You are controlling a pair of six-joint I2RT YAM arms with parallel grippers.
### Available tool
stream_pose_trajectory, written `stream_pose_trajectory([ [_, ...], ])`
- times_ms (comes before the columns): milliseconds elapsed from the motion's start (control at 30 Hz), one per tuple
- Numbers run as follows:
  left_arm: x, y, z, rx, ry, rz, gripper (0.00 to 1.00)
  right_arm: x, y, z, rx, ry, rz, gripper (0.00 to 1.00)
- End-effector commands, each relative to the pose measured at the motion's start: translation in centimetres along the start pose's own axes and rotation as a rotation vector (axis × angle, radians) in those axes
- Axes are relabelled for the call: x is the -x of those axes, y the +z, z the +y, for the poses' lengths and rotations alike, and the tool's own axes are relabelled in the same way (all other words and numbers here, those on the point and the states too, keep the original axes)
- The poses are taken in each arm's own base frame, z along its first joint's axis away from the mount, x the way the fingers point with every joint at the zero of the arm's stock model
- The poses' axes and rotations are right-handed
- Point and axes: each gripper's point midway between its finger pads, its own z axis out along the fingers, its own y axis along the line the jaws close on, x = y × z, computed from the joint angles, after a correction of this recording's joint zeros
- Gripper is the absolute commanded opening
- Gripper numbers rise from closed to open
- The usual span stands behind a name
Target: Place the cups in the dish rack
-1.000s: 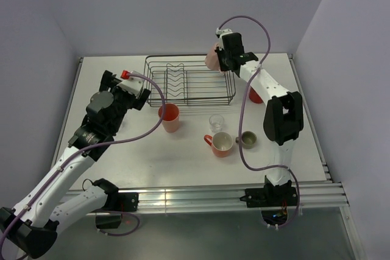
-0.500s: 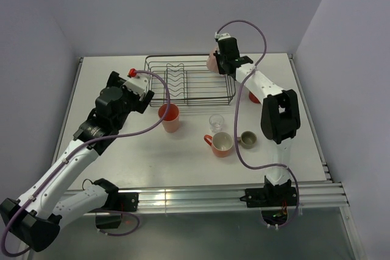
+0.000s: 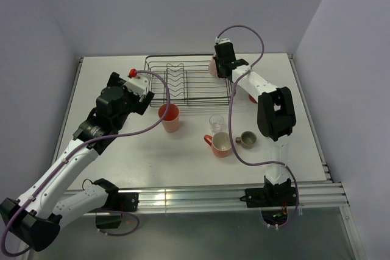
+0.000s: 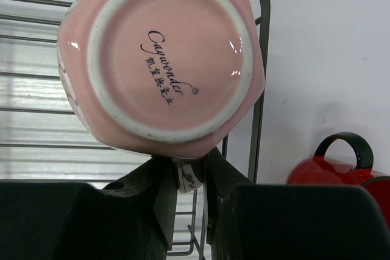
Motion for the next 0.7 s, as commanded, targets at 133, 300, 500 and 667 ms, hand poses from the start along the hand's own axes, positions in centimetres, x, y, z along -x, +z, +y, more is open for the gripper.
stream_pose_trajectory([
  [133,2.0,-0.2,0.6,0.009,-0.04,-0.051,0.99,3.6,0.5,-0.4,-0.075,0.07,-0.13,0.0],
  [300,1.6,-0.1,0.5,0.004,-0.033,-0.042,0.99,3.2,1.2,-0.1,-0.086,0.062,-0.123,0.0],
  [500,1.3,-0.1,0.4,0.006,-0.029,-0.037,0.99,3.2,1.7,-0.3,-0.106,0.056,-0.135,0.0],
  [667,1.2,0.1,0.3,0.005,-0.025,-0.035,0.99,3.5,1.9,-0.4,-0.118,0.051,-0.148,0.0],
])
